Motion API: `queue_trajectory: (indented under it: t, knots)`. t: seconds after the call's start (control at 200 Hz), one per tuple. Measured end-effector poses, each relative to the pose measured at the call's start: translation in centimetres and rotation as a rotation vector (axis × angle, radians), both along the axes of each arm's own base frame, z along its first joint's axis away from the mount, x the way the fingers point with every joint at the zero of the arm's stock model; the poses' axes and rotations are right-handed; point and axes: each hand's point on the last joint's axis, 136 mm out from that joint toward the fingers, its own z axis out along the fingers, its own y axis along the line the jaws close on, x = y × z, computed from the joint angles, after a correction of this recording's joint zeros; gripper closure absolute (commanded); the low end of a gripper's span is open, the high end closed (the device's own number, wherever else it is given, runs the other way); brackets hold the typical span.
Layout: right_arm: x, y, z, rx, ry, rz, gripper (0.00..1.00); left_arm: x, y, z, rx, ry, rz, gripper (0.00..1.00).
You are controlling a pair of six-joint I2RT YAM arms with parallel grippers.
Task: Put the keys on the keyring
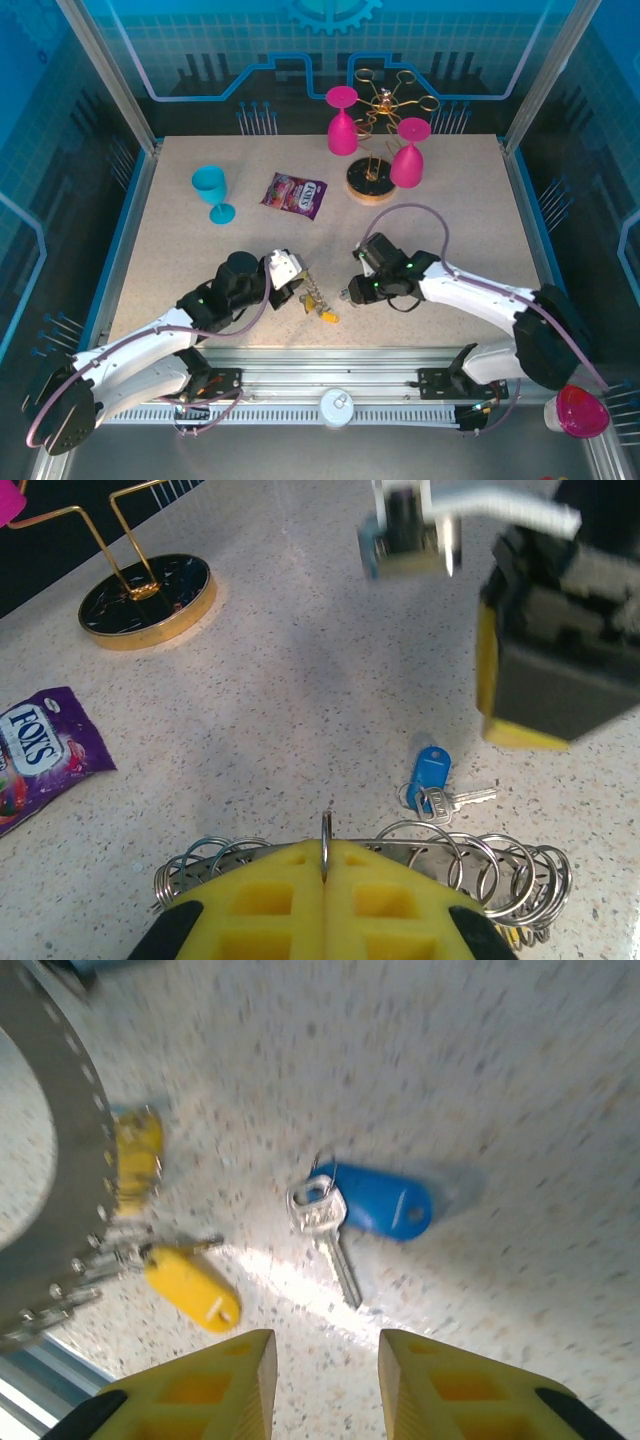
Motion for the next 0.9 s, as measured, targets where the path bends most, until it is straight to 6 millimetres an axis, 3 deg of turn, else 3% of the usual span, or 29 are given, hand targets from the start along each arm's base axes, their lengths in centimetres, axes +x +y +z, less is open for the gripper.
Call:
queue_trajectory:
  t: [0.14,0.395,0.655,0.901]
  knots:
    - [-0.4,1.2,-1.7,-0.071,0.084,-0.018,0.63,0.2,0.2,-0.1,-0.001,0.006,0.019,1.0]
    - [2.2,2.6,-1.2,-0.081,0.061,-0.093,0.68,0.1,0.2,-0.1,0.004,0.004,0.022,1.0]
    - [3.1,1.9,-3.5,-0.13,0.103,-0.115,0.69,0.1,0.2,-0.4,0.012,0.012,0.02,1.0]
    - [3.1,2.1,-4.4,-0.141,0.121,-0.108,0.72,0.1,0.2,-0.4,0.012,0.012,0.02,1.0]
